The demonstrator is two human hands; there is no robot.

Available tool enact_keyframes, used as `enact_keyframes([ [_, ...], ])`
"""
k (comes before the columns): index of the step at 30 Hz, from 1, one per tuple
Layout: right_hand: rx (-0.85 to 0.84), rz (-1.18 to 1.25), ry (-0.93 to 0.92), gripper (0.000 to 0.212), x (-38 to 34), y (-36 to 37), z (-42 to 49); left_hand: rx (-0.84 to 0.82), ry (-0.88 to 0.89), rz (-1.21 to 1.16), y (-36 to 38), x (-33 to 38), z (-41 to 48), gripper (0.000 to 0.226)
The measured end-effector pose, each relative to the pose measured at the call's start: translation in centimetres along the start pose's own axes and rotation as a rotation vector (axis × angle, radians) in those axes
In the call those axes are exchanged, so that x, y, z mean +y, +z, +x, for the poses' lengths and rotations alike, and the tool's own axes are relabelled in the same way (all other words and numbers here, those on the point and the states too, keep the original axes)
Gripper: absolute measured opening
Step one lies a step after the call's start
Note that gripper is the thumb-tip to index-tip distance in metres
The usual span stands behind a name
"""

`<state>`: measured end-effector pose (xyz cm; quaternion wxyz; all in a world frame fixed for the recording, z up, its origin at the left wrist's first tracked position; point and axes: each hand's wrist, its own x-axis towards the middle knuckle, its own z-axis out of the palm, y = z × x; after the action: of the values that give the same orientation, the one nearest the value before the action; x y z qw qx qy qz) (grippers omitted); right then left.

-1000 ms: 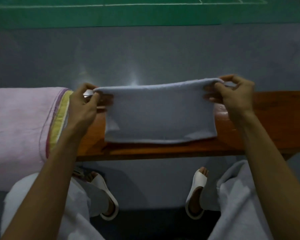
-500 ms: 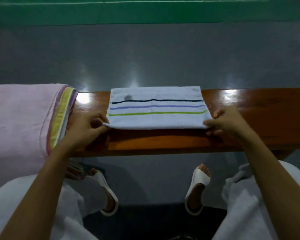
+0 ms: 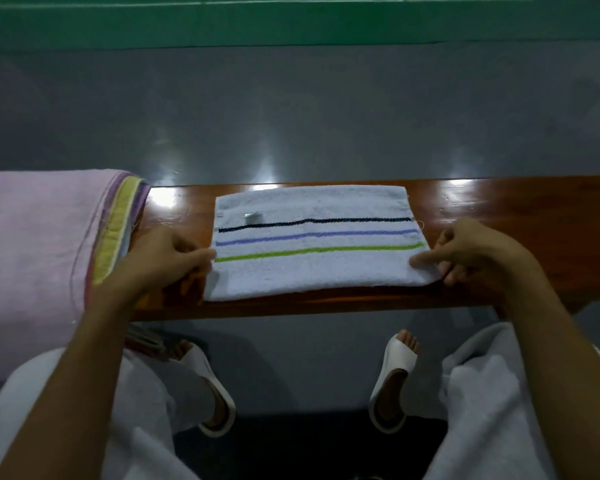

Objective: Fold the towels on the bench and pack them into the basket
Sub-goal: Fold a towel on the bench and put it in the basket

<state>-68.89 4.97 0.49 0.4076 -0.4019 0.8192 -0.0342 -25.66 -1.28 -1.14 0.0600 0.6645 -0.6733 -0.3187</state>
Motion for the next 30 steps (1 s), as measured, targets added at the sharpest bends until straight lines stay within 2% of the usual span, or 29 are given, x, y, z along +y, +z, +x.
enact_keyframes([
  [2, 0.240, 0.002, -0.080, 0.034, -0.5, 0.0, 1.2, 0.205, 0.058, -0.043, 1.1, 1.0, 1.4, 0.015],
  [3, 0.378, -0.010, -0.164, 0.032, -1.0, 0.2, 1.9, 0.255, 0.102, -0.085, 1.7, 1.6, 2.0, 0.016],
  [5, 0.543, -0.025, -0.372, 0.029, -2.2, 0.9, 3.0, 0.296, 0.181, -0.092, 2.9, 2.5, 3.3, 0.031],
  [8, 0.503, -0.040, -0.552, 0.038, -3.4, 2.4, 4.5, 0.328, 0.168, 0.015, 4.2, 2.7, 4.7, 0.048],
  [10, 0.452, -0.106, -0.547, 0.050, -3.5, 2.9, 5.3, 0.316, 0.141, 0.064, 4.2, 2.4, 5.0, 0.052],
  [13, 0.427, -0.165, -0.519, 0.057, -3.3, 2.6, 5.4, 0.285, 0.141, 0.003, 3.6, 2.1, 5.1, 0.048],
  [15, 0.454, -0.199, -0.515, 0.049, -3.4, 2.5, 5.1, 0.280, 0.141, -0.037, 3.6, 2.2, 4.7, 0.036],
  [17, 0.483, -0.237, -0.539, 0.031, -3.3, 2.6, 4.9, 0.302, 0.159, -0.035, 3.8, 2.3, 4.4, 0.024],
  [19, 0.468, -0.257, -0.546, 0.022, -3.4, 2.7, 4.6, 0.332, 0.190, 0.007, 4.1, 2.3, 4.1, 0.019],
  [27, 0.430, -0.244, -0.542, 0.025, -2.6, 2.4, 4.2, 0.359, 0.278, 0.111, 4.7, 1.5, 2.9, 0.026],
  [30, 0.432, -0.305, -0.535, 0.019, -2.3, 2.7, 4.2, 0.365, 0.293, 0.172, 4.9, 1.5, 2.5, 0.028],
])
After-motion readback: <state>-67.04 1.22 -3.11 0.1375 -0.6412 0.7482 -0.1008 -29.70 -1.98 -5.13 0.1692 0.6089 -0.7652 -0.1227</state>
